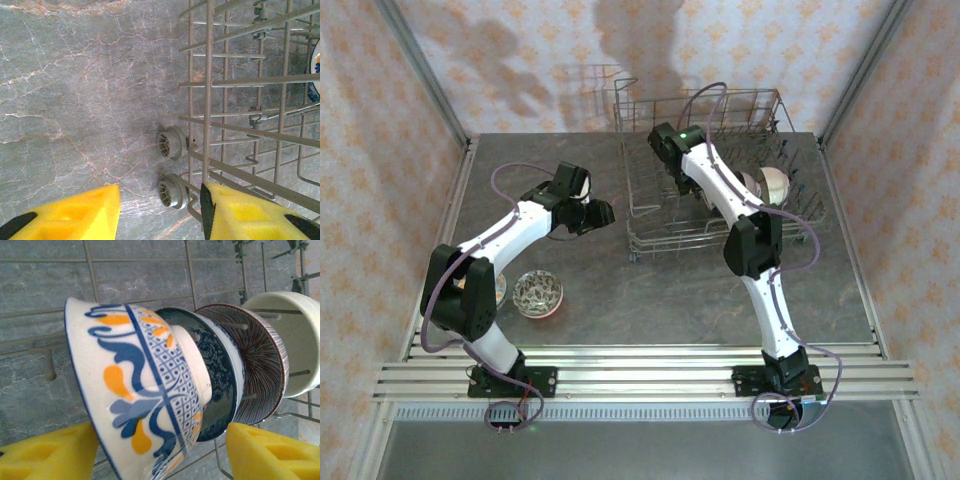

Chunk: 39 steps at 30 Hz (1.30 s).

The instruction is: Load the bowls into the dish rack

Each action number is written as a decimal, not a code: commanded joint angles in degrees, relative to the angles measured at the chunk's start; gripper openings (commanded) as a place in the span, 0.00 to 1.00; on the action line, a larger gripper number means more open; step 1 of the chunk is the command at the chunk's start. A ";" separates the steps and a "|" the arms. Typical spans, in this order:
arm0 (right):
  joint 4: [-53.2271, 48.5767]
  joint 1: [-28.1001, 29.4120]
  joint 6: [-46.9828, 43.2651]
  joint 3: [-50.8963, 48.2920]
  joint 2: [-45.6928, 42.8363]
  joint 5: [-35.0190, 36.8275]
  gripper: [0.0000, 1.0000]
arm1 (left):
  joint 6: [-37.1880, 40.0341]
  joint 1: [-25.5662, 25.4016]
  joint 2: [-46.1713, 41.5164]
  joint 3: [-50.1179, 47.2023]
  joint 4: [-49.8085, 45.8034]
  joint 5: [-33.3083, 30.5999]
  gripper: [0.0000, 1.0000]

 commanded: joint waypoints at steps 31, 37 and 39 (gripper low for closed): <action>-1.14 -6.00 12.71 -3.18 -0.77 -10.33 0.45 | 1.29 -0.02 0.04 1.17 -0.21 0.21 0.46; 1.78 -5.97 11.73 -5.45 -1.86 -11.75 0.47 | 1.07 -0.03 -0.12 0.92 -0.16 0.28 0.45; 1.56 -5.93 11.09 -4.55 -1.33 -12.11 0.48 | 0.94 -0.02 -0.28 0.91 -0.20 0.24 0.46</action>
